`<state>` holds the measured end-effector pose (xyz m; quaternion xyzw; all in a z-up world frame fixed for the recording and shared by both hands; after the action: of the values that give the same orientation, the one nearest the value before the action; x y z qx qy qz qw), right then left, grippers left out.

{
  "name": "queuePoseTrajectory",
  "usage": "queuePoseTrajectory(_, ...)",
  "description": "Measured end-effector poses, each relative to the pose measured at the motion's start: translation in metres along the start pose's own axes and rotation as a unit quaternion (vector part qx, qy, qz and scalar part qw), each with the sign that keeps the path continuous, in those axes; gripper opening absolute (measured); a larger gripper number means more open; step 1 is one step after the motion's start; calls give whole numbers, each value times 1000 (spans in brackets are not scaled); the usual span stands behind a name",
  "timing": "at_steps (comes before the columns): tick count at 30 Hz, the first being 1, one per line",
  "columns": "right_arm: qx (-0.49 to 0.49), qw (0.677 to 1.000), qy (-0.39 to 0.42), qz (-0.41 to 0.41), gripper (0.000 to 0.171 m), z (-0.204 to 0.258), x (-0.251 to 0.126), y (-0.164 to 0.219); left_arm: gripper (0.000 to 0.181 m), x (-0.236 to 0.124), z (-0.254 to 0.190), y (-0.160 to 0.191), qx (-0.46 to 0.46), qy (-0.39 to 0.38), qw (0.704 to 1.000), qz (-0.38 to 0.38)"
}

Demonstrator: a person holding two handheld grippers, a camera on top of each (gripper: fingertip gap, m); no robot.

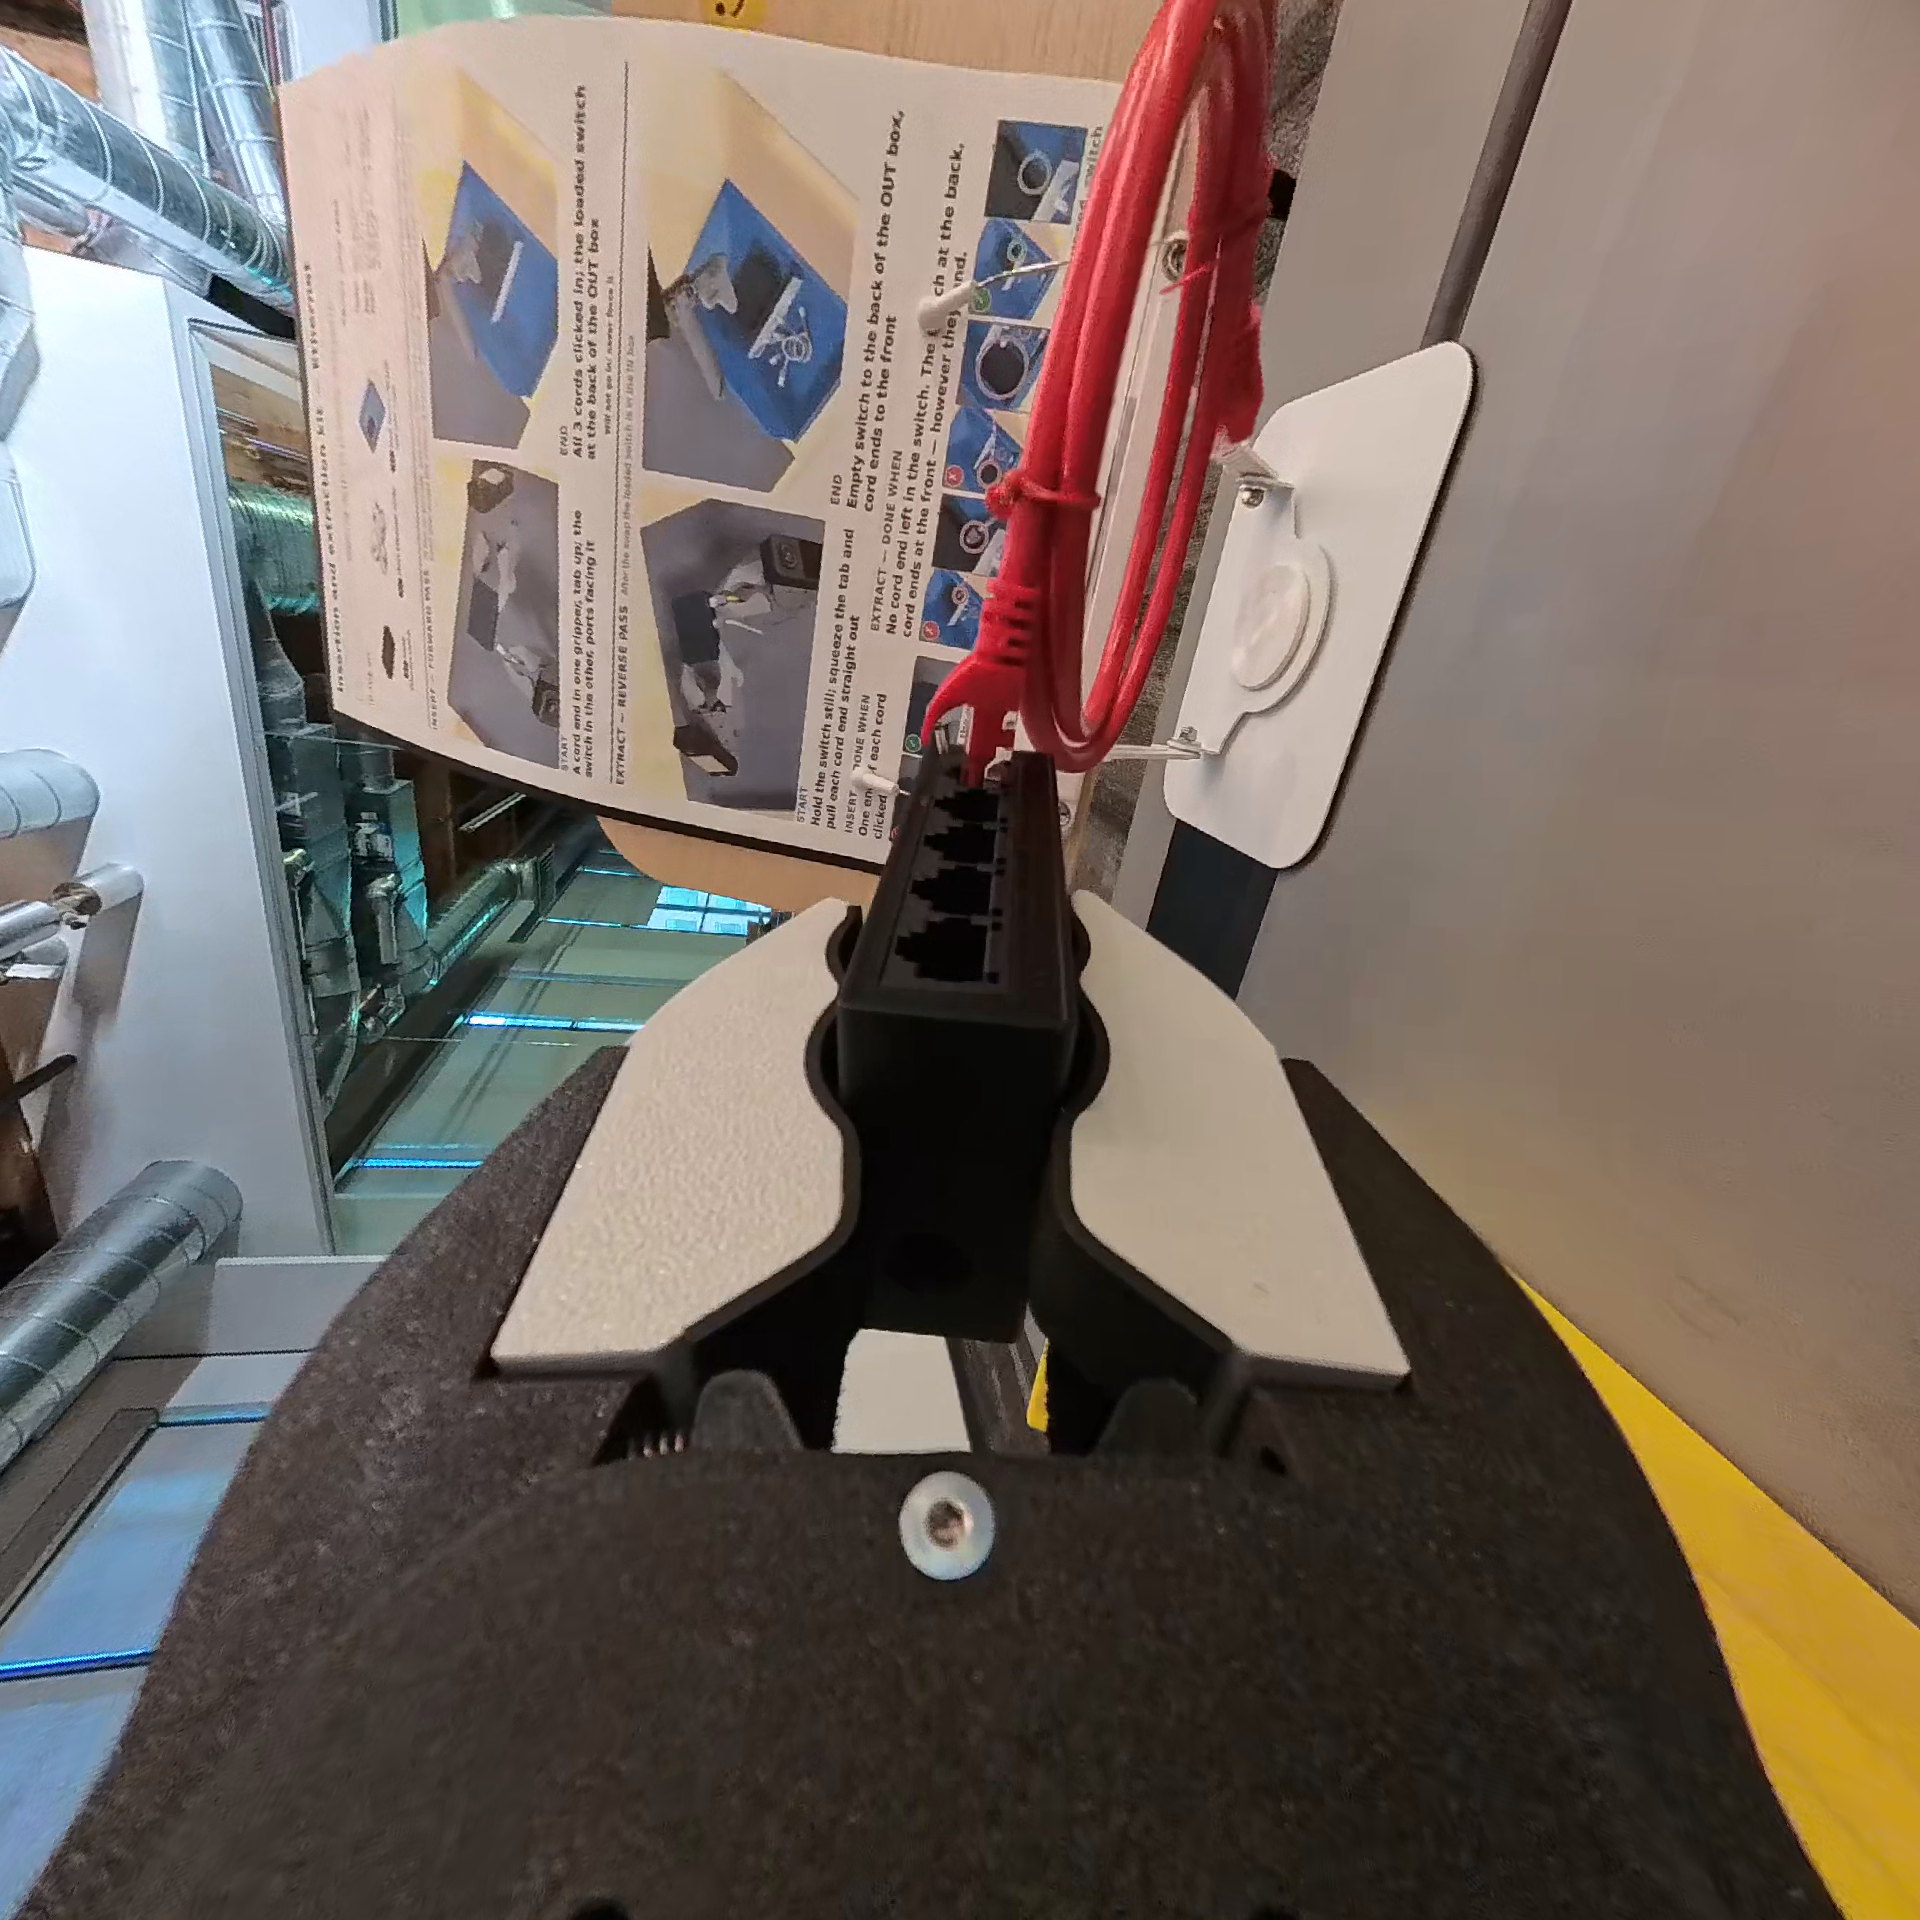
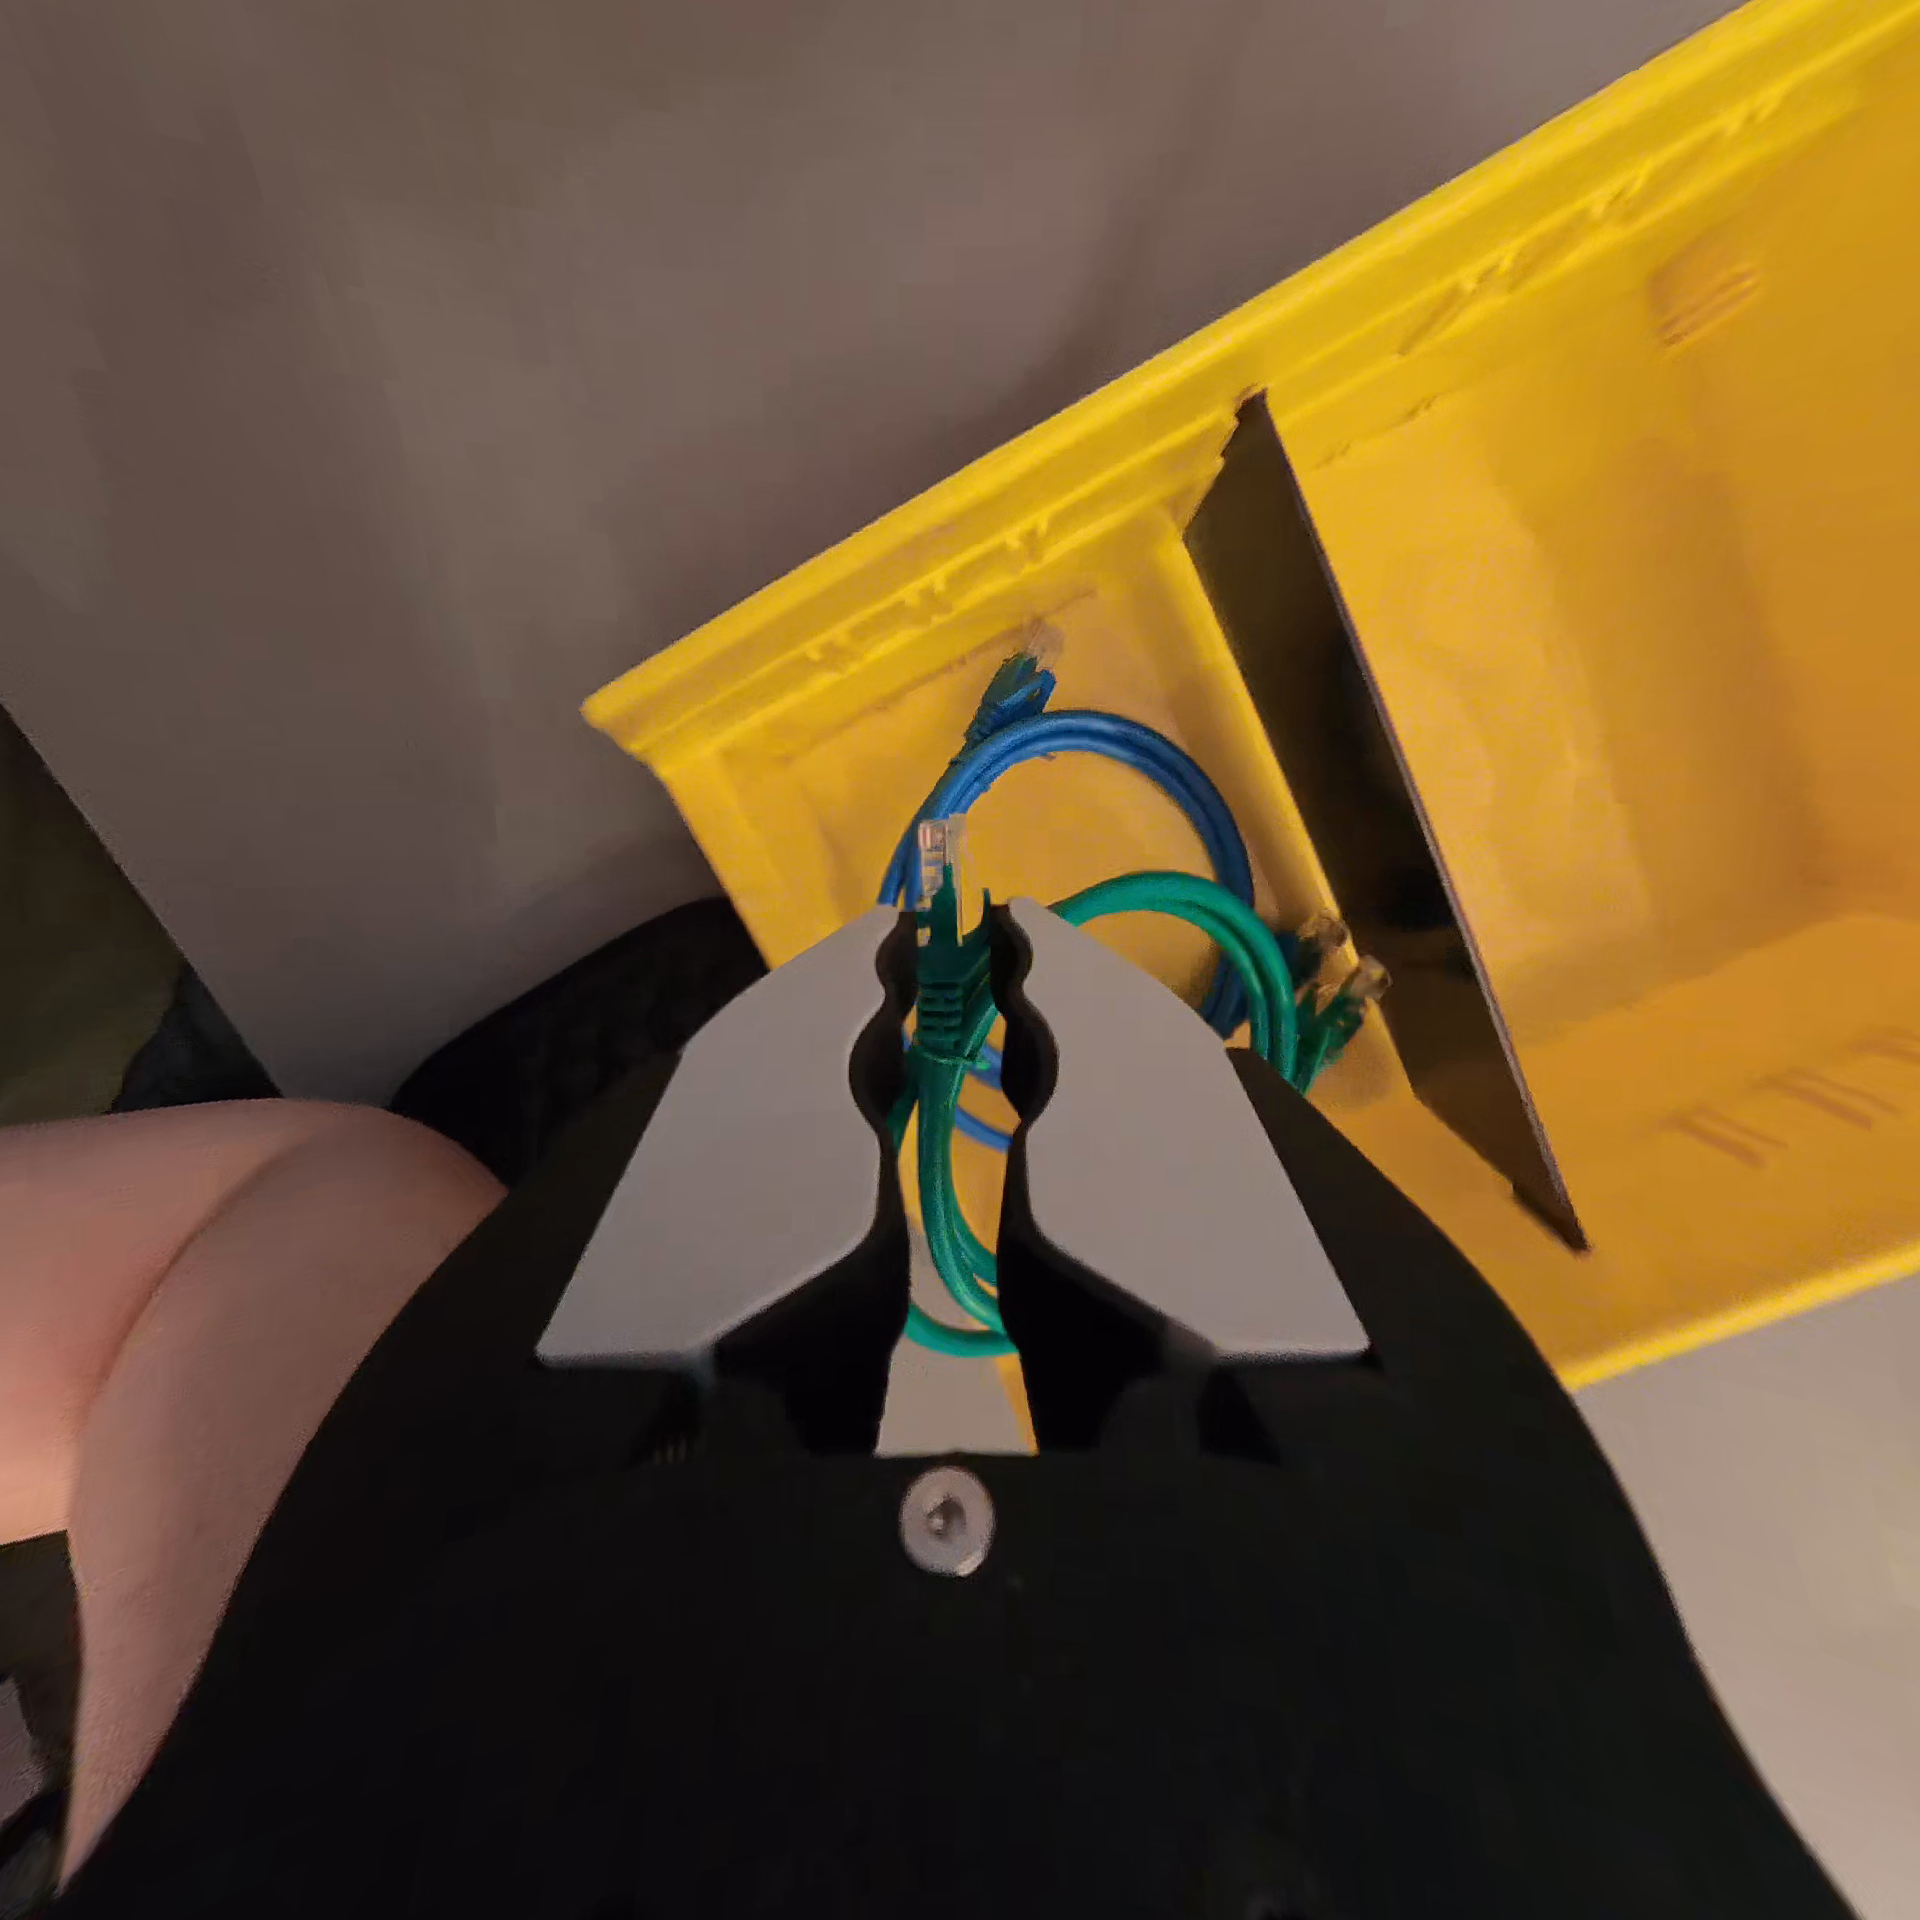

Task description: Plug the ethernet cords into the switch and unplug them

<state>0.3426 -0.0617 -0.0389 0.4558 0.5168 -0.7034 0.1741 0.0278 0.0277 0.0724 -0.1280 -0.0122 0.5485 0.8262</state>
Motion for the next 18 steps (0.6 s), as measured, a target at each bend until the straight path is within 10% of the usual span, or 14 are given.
queuePoseTrajectory(9, 33, 997, -64, 13, 17, -25, 49, 5, 34, 1, -2, -4, 0, 4, 1000, -5)
queuePoseTrajectory(18, -17, 996, -19, -84, 17, -27, 17, -20, 34, 0, -5, -15, -3, 9, 1000, -26)
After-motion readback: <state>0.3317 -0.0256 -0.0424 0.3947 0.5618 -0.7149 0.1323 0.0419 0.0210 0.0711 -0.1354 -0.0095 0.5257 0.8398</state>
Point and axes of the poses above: each gripper's, where its closed fingertips meet, x out along the fingers, y out of its underside, z = x × y across the jaws, the point moved 1 cm from there along -x, back along the fingers, and after that the axes turned 13 degrees about -z, right-handed, at the moved point
